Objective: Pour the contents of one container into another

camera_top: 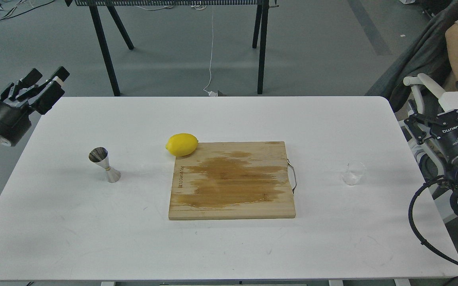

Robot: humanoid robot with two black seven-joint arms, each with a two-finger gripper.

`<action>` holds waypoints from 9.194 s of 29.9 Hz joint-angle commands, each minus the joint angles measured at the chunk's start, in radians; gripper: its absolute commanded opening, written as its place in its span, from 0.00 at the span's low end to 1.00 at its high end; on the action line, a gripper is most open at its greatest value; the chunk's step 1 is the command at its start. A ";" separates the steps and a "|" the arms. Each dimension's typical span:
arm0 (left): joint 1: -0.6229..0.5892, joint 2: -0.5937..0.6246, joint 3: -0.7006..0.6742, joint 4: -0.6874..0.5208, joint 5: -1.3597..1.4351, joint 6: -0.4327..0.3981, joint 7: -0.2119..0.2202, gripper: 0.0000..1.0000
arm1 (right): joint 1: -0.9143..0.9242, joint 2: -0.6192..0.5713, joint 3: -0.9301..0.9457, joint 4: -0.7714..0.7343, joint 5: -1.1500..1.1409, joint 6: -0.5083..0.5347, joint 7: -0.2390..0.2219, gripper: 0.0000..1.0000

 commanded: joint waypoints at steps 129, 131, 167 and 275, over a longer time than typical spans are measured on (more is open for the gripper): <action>-0.091 -0.630 0.161 0.851 0.230 0.012 0.000 0.08 | -0.023 -0.028 0.019 0.000 0.000 0.000 0.000 0.99; -0.100 -0.627 0.161 0.839 0.230 0.012 0.000 0.08 | -0.023 -0.028 0.019 -0.002 0.000 0.000 0.002 0.99; -0.212 -0.908 0.392 0.441 0.243 0.012 0.000 0.10 | -0.036 -0.046 0.017 -0.017 0.000 0.000 0.000 0.99; -0.129 -0.900 0.448 0.526 0.239 0.012 0.000 0.97 | -0.051 -0.045 0.017 -0.030 0.001 0.000 0.000 0.99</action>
